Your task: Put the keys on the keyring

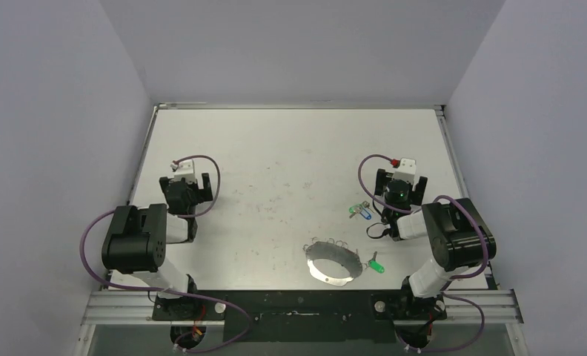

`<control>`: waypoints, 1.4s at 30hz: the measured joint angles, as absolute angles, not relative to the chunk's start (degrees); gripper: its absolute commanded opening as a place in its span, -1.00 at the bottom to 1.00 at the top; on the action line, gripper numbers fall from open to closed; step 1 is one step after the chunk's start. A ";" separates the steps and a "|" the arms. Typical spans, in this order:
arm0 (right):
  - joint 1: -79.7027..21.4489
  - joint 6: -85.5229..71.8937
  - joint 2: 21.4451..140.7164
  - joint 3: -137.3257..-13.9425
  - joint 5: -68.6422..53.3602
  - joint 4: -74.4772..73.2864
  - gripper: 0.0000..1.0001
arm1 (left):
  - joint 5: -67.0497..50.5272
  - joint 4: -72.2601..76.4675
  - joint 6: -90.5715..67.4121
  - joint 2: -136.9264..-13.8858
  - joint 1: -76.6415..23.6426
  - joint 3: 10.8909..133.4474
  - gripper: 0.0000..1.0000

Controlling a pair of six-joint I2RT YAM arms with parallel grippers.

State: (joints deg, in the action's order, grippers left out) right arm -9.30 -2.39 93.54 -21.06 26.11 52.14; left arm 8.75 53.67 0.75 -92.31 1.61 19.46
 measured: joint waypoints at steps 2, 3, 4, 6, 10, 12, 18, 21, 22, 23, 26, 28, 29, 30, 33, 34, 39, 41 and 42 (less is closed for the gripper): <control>-9.30 -2.39 93.54 -21.06 26.11 52.14 1.00 | 8.67 53.71 0.69 -92.31 2.28 19.55 0.94; -9.30 -2.39 93.54 -21.06 26.11 52.14 1.00 | 8.62 53.63 0.64 -92.31 2.44 19.55 0.94; -9.30 -2.39 93.54 -21.06 26.11 52.14 1.00 | 8.51 53.58 0.64 -92.33 2.44 19.55 0.94; -9.30 -2.39 93.54 -21.06 26.11 52.14 1.00 | 8.23 53.56 0.64 -92.31 2.42 19.55 0.94; -9.28 -2.39 93.54 -21.06 26.06 52.10 1.00 | 7.99 53.43 0.64 -92.31 2.42 19.55 0.94; -9.17 -2.37 93.54 -21.06 25.80 52.07 1.00 | 7.86 53.32 0.64 -92.33 2.42 19.55 0.94; -12.93 -2.35 85.69 -23.14 28.86 39.29 1.00 | 8.01 39.70 -0.14 -84.20 1.98 21.87 0.94; -15.46 -8.71 74.17 -29.47 29.65 25.19 1.00 | 7.09 25.23 -4.99 -73.12 1.45 29.12 0.94; -15.44 -11.11 70.59 -31.22 29.23 22.39 1.00 | 7.07 21.65 -7.62 -70.08 1.43 32.27 0.94; -15.25 -13.26 67.18 -32.29 28.60 20.38 1.00 | 7.29 17.89 -11.25 -67.29 1.48 35.79 0.94; -14.24 -18.20 59.83 -32.80 24.73 15.84 1.00 | 7.57 8.91 -18.96 -61.95 1.91 42.96 0.94; -13.82 -21.65 57.56 -32.93 22.65 11.05 1.00 | 7.20 4.43 -22.04 -59.18 2.15 44.99 0.94; -13.61 -23.14 57.41 -33.23 21.76 7.84 1.00 | 7.25 2.24 -23.83 -57.80 2.26 45.04 0.94; -13.30 -23.88 57.43 -33.54 20.23 4.80 1.00 | 7.33 -0.78 -26.13 -56.55 2.35 44.93 0.94; -12.84 -25.39 56.82 -33.80 16.60 -2.61 1.00 | 6.44 -7.49 -31.22 -53.08 3.27 42.52 0.94; -12.73 -26.11 56.23 -33.82 15.73 -4.67 1.00 | 5.41 -9.87 -32.40 -52.05 3.92 41.71 0.94; -12.60 -31.11 52.29 -34.94 14.50 -12.56 1.00 | -3.44 -19.53 -35.66 -52.60 6.50 42.13 0.94; -12.27 -32.58 51.46 -35.86 14.39 -15.51 1.00 | -7.88 -22.39 -36.34 -54.74 6.55 42.87 0.94; -12.10 -32.95 51.29 -36.29 14.04 -16.88 1.00 | -10.70 -23.18 -36.69 -55.92 6.55 42.92 0.94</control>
